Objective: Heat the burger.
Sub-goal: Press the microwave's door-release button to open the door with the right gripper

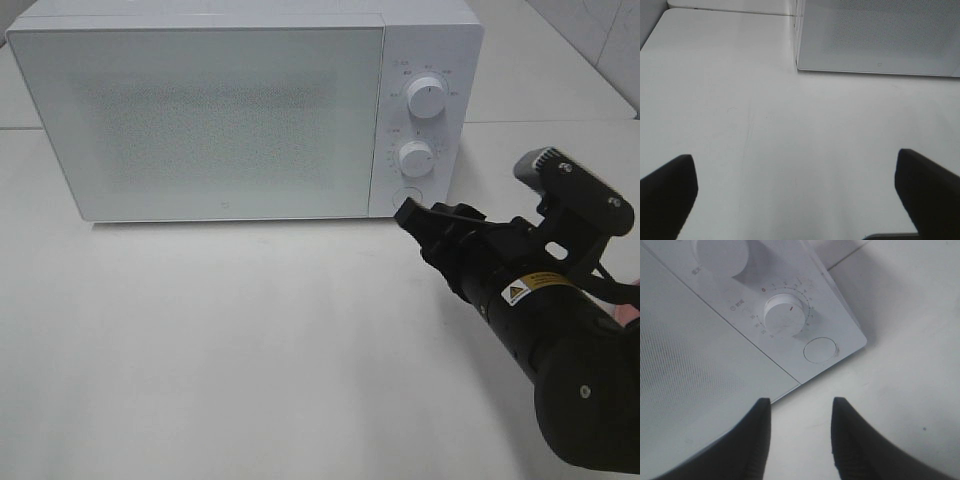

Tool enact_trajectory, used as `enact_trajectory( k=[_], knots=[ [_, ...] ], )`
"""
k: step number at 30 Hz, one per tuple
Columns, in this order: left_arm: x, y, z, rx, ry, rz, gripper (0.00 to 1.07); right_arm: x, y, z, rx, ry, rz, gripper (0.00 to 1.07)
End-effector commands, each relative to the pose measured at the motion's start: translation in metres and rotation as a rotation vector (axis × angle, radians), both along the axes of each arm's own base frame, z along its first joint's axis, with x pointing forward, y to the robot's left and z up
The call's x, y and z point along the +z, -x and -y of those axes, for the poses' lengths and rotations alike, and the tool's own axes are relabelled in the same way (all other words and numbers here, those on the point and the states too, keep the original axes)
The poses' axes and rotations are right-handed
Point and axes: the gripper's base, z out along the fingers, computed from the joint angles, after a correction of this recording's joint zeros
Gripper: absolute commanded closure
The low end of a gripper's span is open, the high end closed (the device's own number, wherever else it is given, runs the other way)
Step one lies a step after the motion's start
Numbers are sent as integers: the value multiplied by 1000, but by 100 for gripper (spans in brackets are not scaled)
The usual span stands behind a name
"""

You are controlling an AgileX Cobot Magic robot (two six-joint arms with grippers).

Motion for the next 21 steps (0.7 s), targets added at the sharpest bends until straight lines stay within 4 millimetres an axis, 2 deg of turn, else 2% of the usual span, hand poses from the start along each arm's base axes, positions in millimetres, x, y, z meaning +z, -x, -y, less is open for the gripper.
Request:
enact_trajectory(
  k=[1, 2, 3, 6, 9, 11, 14, 15, 16, 21],
  knots=[
    [0, 2, 0, -2, -3, 33, 7, 0, -1, -3, -45, -169, -23, 75],
    [0, 2, 0, -2, -3, 33, 7, -1, 0, -3, -80, -276, -40, 79],
    [0, 2, 0, -2, -3, 33, 7, -1, 0, -3, -80, -276, -40, 79],
    [0, 2, 0, -2, -3, 33, 7, -4, 1, -5, -146, -478, -92, 86],
    [0, 2, 0, -2, -3, 33, 7, -4, 1, -5, -162, -524, -100, 87],
    [0, 2, 0, -2, -3, 33, 7, -5, 1, -5, -226, -695, -122, 95],
    [0, 2, 0, -2, -3, 33, 7, -5, 1, -5, -239, -729, -124, 98],
    [0, 2, 0, -2, -3, 33, 7, -5, 1, -5, -254, -771, -126, 105],
    [0, 2, 0, -2, -3, 33, 7, -5, 1, -5, -259, -782, -127, 107],
    [0, 2, 0, -2, -3, 33, 7, -5, -1, -2, -281, -798, -121, 107]
  ],
)
